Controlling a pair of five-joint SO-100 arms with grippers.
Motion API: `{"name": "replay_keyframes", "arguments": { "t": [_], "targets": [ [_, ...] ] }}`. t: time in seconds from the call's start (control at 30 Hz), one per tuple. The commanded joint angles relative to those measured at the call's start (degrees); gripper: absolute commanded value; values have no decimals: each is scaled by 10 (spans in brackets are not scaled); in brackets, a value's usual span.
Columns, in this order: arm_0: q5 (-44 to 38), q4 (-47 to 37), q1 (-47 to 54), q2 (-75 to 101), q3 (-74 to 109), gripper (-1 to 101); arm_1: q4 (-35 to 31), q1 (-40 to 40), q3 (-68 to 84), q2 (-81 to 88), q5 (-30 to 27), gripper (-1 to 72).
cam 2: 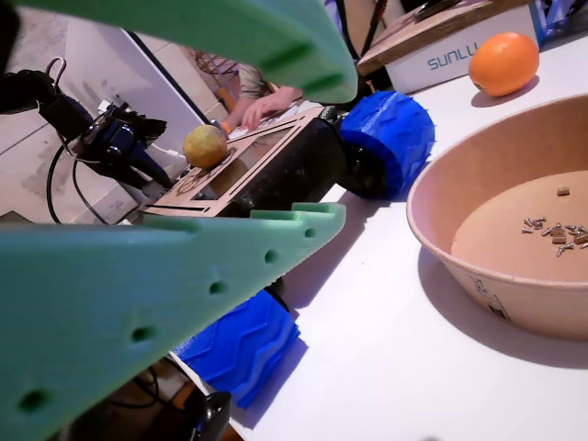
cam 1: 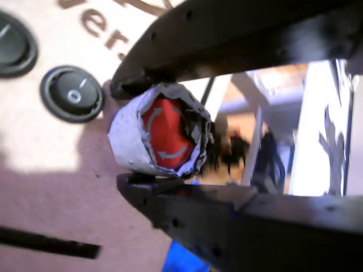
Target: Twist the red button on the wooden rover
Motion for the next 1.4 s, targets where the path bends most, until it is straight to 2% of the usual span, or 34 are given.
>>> {"name": "replay_keyframes", "arguments": {
  "t": [0.0,0.8,1.13,1.37],
  "targets": [
    [52,25,86,49,-9,2,-4,4,-3,0,5,104],
    [295,93,177,60,-9,0,-4,4,-3,0,5,104],
    [443,130,192,60,-9,-2,-4,4,-3,0,5,104],
    [546,196,192,67,-10,-2,-4,4,-3,0,5,104]
  ]
}}
